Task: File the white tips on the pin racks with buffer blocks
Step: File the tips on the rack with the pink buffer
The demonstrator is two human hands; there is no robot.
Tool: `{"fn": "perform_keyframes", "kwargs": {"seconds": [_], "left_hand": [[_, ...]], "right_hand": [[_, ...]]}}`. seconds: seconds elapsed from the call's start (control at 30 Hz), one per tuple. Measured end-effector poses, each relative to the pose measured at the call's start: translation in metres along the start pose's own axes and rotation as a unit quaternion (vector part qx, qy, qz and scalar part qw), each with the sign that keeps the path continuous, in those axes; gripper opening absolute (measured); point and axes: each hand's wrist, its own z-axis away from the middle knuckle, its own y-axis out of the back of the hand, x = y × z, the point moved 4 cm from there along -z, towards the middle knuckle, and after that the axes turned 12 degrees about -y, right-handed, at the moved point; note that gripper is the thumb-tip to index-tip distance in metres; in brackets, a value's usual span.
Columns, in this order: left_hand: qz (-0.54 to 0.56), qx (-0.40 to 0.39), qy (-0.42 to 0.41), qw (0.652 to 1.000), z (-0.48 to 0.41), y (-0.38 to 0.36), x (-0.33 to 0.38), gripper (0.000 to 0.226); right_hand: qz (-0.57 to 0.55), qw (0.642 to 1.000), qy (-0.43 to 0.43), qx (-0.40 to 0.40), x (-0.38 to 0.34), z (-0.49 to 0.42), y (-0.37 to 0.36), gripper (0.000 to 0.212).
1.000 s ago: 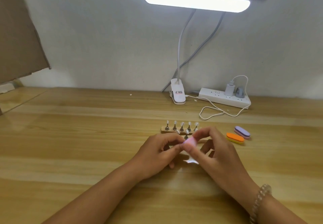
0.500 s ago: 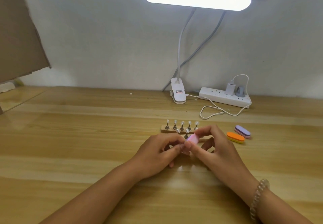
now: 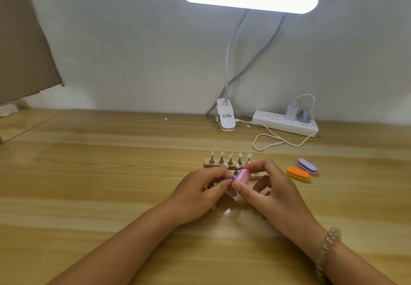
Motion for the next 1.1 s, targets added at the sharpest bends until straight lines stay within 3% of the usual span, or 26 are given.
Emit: {"fn": "perform_keyframes", "kwargs": {"seconds": [0.2, 0.37, 0.53, 0.73, 0.8, 0.9, 1.03, 1.1], "left_hand": [[-0.009, -0.013, 0.010, 1.000, 0.001, -0.001, 0.000, 0.019], [-0.010, -0.011, 0.010, 1.000, 0.000, -0.001, -0.001, 0.015], [-0.016, -0.014, 0.012, 1.000, 0.001, -0.001, -0.001, 0.019], [0.022, -0.001, 0.002, 1.000, 0.000, -0.001, 0.003, 0.017], [0.024, 0.007, -0.001, 1.000, 0.000, -0.001, 0.003, 0.017], [0.012, 0.007, 0.004, 1.000, 0.000, -0.001, 0.000, 0.017], [0.005, 0.004, -0.001, 1.000, 0.000, 0.000, 0.001, 0.017], [0.002, -0.001, -0.001, 1.000, 0.001, 0.000, 0.002, 0.018]], "right_hand": [[0.093, 0.992, 0.083, 0.000, -0.011, 0.012, -0.003, 0.038], [0.049, 0.998, 0.020, 0.033, -0.002, -0.001, 0.006, 0.033], [0.089, 0.993, 0.081, -0.003, -0.011, 0.009, -0.002, 0.038], [0.009, 0.998, -0.015, 0.060, 0.006, -0.004, 0.014, 0.035], [-0.005, 0.999, 0.002, 0.048, 0.001, 0.001, 0.011, 0.042], [0.070, 0.995, 0.070, 0.008, -0.008, 0.007, 0.001, 0.041], [0.078, 0.995, 0.048, 0.030, -0.006, 0.002, 0.006, 0.054], [0.093, 0.993, 0.068, 0.035, -0.008, 0.005, 0.007, 0.048]]}}
